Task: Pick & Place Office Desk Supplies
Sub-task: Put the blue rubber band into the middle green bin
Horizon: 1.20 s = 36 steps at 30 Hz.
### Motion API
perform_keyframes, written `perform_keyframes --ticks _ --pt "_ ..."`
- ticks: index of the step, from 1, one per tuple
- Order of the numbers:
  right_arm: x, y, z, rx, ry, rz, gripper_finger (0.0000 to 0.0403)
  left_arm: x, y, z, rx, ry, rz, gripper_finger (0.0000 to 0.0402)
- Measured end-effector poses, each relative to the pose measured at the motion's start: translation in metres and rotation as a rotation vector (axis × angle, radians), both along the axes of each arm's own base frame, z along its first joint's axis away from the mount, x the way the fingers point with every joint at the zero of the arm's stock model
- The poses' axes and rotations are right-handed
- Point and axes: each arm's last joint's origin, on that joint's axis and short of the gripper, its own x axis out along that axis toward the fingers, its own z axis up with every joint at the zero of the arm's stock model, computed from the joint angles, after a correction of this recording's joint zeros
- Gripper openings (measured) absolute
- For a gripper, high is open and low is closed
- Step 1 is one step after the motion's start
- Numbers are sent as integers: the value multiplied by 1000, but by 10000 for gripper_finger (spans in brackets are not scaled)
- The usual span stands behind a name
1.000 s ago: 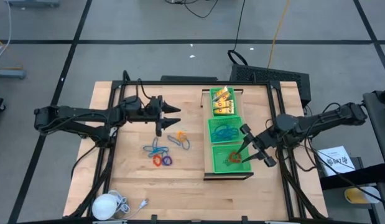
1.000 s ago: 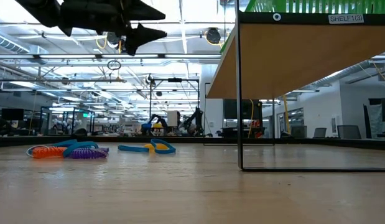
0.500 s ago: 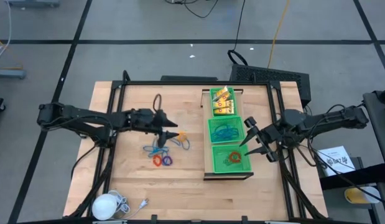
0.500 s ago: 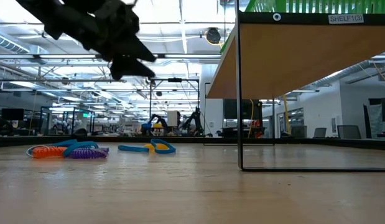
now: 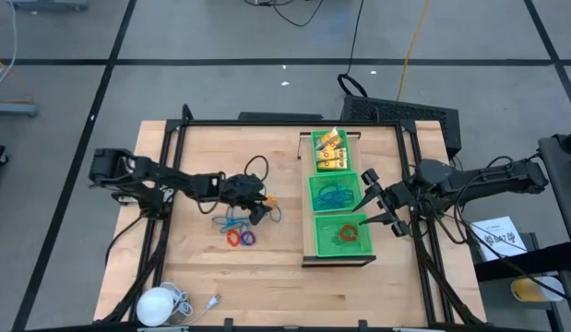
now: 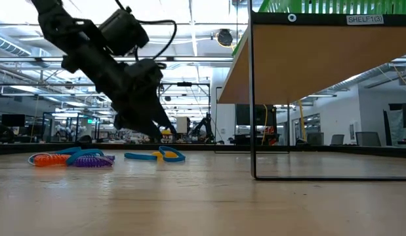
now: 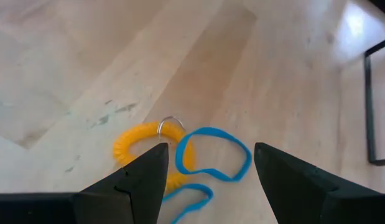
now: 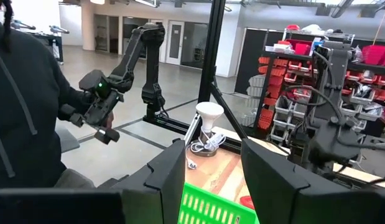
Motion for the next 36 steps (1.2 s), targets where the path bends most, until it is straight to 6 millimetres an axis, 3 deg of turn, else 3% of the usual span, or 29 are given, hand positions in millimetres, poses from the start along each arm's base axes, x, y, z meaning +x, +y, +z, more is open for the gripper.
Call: perform_keyframes --ticks 9,28,32,36 --pt "0 0 0 0 1 0 143 4 5 -20 -96 53 22 248" --pt "0 0 0 0 1 0 143 5 4 -21 -144 47 -14 247" --pt "0 0 0 0 1 0 139 5 4 -21 -144 48 -14 226" --pt "0 0 0 0 1 0 139 5 4 -21 -140 48 -10 175"
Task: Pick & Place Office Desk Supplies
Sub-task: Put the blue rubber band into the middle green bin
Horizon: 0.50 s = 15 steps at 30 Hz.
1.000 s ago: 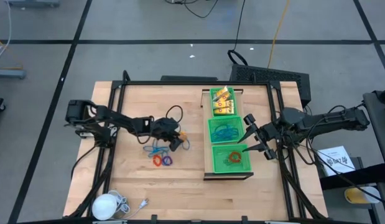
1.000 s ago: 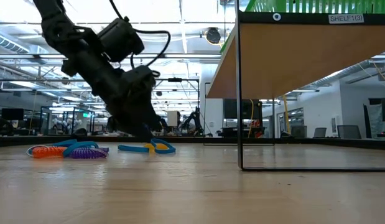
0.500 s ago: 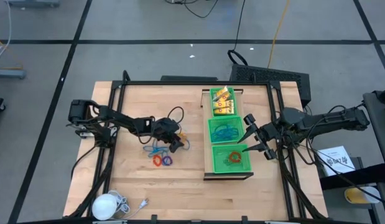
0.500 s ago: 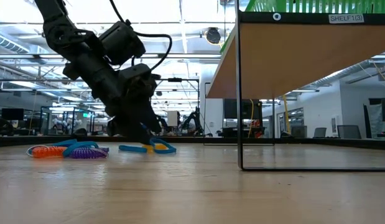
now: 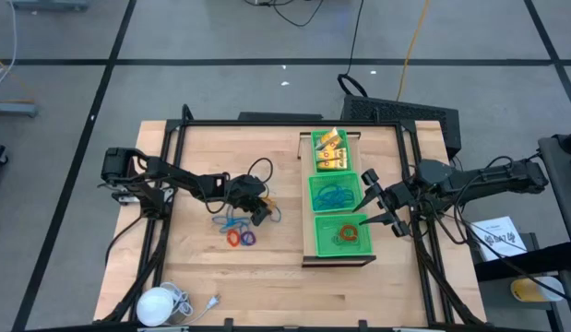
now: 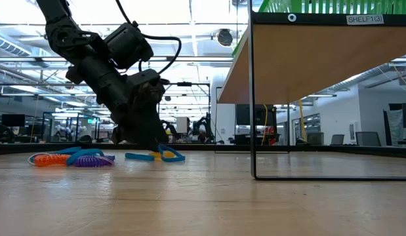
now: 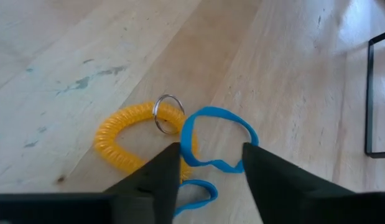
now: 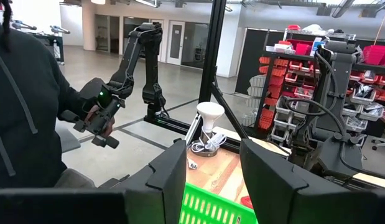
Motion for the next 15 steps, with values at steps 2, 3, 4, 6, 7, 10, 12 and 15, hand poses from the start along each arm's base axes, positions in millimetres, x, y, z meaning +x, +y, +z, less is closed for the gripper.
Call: perform_keyframes --ticks 2,3,4,6,7,10,12,15 --pt "0 0 0 0 0 0 138 0 0 0 6 2 7 147" --pt "0 0 0 0 0 0 138 0 1 0 9 2 10 133" --pt "0 0 0 0 0 0 137 0 1 0 9 2 12 120" --pt "0 0 0 0 0 0 135 0 3 0 9 3 18 94" --pt "0 0 0 0 0 0 135 -1 4 0 10 7 24 81" --pt "0 0 0 -1 5 0 135 -1 7 -1 13 13 39 41" --pt "0 0 -1 -1 8 0 135 -1 9 -1 12 10 46 15" --pt "0 0 -1 0 11 0 135 -2 13 2 2 -4 47 11"
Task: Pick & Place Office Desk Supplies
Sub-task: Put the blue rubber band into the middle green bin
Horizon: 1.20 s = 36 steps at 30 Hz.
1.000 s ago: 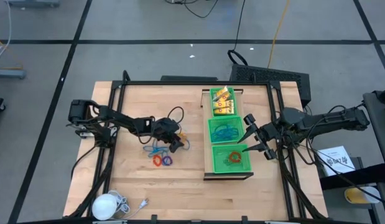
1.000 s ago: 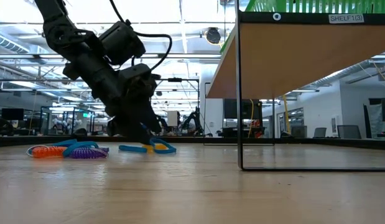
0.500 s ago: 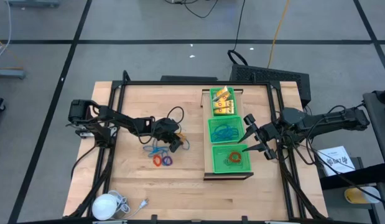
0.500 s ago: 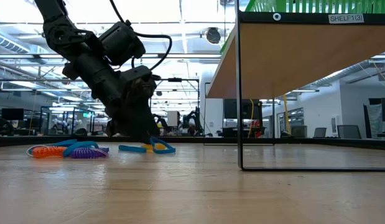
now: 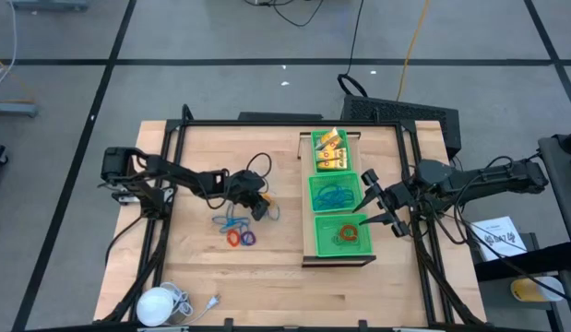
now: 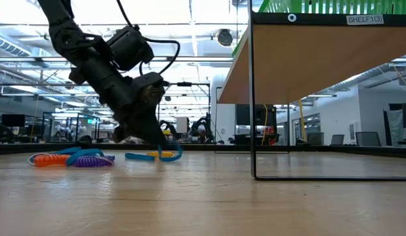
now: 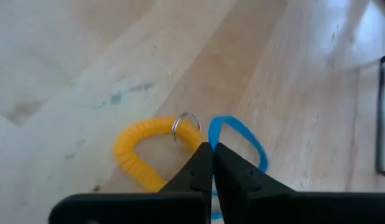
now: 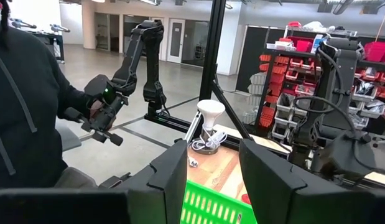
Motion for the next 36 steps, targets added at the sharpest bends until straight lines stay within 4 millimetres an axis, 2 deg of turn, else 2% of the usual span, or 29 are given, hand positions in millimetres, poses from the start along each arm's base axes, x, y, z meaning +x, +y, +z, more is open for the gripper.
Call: perform_keyframes --ticks 4,8,14,20,25,28,36 --pt "0 0 0 1 0 0 134 1 2 8 0 -27 1 7" --pt "0 -1 0 3 -2 -28 134 5 3 25 37 -94 -27 9" --pt "3 -5 -1 15 11 -204 134 5 3 61 136 -224 -67 5" --pt "8 -8 -2 22 15 -318 134 -4 2 100 269 -360 -109 5" --pt "13 -10 -3 27 13 -377 134 -2 -1 130 420 -560 -115 11" --pt "19 -10 -3 35 -10 -392 134 -1 -4 137 467 -634 -136 6" --pt "32 -13 -12 21 31 -414 134 1 -12 139 481 -641 -173 5"
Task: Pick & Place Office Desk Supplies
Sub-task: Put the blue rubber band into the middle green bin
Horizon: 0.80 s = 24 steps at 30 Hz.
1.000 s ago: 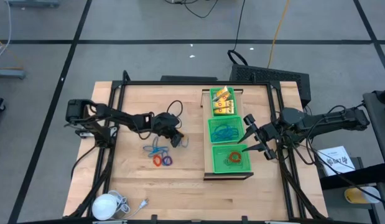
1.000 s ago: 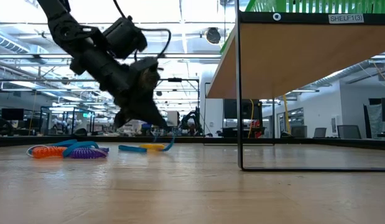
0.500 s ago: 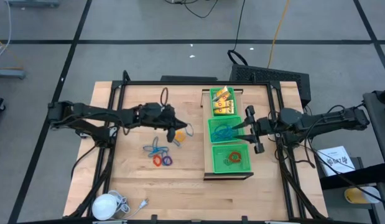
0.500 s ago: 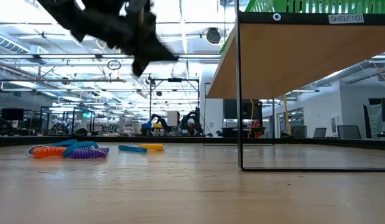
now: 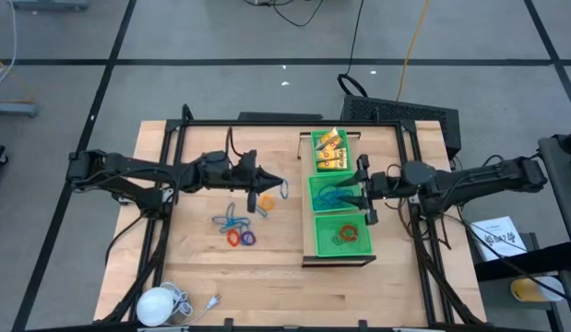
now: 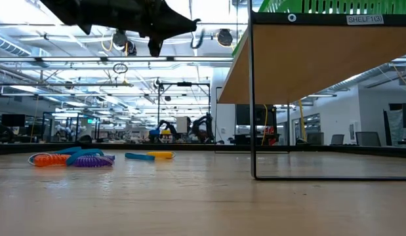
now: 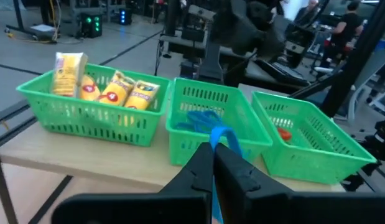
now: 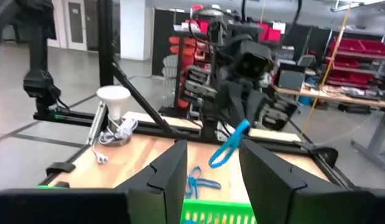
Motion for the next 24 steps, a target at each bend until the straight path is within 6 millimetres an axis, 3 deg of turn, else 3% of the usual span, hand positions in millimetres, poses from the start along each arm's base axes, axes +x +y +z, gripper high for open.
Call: perform_keyframes --ticks 8,17,24 --pt "17 -6 -5 29 -29 -29 141 2 0 10 6 -42 6 5" --pt "48 -11 -3 52 -25 -29 215 22 -8 45 133 -34 -34 4" --pt "80 -12 -5 111 -13 14 250 38 -9 52 195 -17 -55 4"
